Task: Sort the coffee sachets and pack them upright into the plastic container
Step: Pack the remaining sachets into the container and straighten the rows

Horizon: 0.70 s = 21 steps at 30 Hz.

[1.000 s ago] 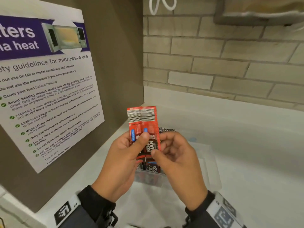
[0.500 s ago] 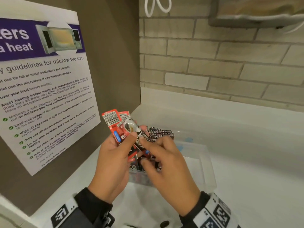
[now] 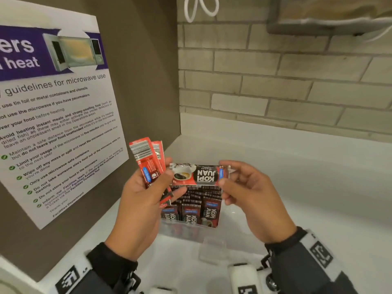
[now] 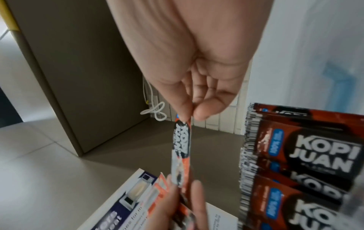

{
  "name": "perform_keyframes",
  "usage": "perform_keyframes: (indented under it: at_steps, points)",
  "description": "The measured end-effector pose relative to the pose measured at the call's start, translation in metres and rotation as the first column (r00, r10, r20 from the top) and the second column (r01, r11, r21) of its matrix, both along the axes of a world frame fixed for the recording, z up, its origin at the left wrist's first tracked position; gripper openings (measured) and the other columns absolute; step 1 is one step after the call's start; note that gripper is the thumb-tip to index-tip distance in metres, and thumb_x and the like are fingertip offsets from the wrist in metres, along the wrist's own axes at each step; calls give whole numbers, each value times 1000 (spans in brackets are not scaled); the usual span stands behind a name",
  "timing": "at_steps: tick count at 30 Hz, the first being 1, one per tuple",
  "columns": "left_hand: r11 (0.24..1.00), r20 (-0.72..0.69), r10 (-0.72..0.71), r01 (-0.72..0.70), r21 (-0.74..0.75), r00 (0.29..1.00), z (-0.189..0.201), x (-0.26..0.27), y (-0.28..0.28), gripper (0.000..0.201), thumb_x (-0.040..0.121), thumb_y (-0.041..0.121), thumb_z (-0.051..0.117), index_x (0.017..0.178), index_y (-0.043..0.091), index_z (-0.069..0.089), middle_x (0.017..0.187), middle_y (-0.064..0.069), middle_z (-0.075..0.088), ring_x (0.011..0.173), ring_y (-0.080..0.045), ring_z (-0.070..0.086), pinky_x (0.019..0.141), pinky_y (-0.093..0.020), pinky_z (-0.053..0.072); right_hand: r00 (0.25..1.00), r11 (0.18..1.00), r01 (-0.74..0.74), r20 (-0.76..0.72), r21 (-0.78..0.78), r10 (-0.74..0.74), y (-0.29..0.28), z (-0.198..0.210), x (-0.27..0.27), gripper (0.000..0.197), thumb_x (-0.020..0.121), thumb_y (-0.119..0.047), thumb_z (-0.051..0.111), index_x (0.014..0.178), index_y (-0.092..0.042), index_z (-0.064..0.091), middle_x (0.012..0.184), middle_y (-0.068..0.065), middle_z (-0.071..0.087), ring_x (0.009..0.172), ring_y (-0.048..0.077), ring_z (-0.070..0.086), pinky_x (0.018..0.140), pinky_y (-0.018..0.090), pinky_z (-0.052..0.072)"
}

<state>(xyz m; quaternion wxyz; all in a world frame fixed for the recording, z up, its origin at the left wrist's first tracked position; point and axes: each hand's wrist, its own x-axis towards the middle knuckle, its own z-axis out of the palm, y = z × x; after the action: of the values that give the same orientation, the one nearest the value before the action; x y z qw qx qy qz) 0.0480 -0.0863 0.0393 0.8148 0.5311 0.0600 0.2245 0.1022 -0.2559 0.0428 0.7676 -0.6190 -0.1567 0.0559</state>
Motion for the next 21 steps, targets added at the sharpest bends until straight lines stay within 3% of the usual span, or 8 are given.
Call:
perform_keyframes:
  at_steps: [4, 8, 11, 15, 18, 21]
  points:
    - [986, -78, -68, 78, 145, 995, -9, -5, -2, 21, 85, -1, 60, 97, 15, 66, 83, 3, 74, 76, -14, 72, 60, -23, 57, 996, 988, 87, -18, 124, -85, -4, 8, 5, 16, 83, 6, 60, 92, -7, 64, 61, 1, 60, 52, 12, 53, 49, 18, 46]
    - [979, -89, -60, 76, 189, 994, -7, -11, 8, 19, 85, 8, 58, 101, 15, 64, 82, -2, 74, 68, -15, 70, 55, -23, 55, 980, 983, 159, 108, 87, -168, -16, 19, 5, 16, 83, 3, 60, 84, -12, 68, 65, 2, 64, 55, 11, 54, 48, 18, 45]
    - [989, -51, 1, 7, 145, 999, -2, -12, 25, 26, 79, 32, 60, 100, 17, 61, 67, 3, 61, 52, -10, 52, 49, -20, 44, 944, 975, 213, 271, -60, -189, -28, 21, 3, 21, 83, 2, 63, 80, -18, 68, 66, 3, 65, 58, 12, 56, 52, 19, 48]
    - [992, 10, -78, 77, 97, 997, -1, -14, 33, 56, 59, 60, 76, 98, 22, 65, 67, 4, 51, 50, -7, 42, 45, -17, 38, 919, 914, 274, 362, -301, -156, -23, 1, -6, 25, 79, -1, 69, 75, -25, 65, 64, -2, 64, 56, 11, 58, 55, 14, 47]
    - [987, 14, -138, 136, 87, 990, -2, -15, 29, 59, 54, 59, 81, 97, 22, 66, 67, 5, 47, 51, -6, 39, 46, -16, 36, 899, 840, 317, 422, -440, -118, -16, -19, -11, 28, 77, -4, 71, 72, -30, 61, 66, -7, 63, 60, 10, 60, 58, 18, 48]
    - [980, -39, -155, 159, 124, 987, -5, -15, 25, 40, 66, 36, 79, 101, 22, 65, 67, 3, 42, 52, -7, 36, 47, -16, 34, 876, 779, 351, 475, -519, -78, -9, -33, -10, 35, 76, -2, 72, 69, -32, 57, 67, -7, 60, 63, 11, 58, 61, 27, 50]
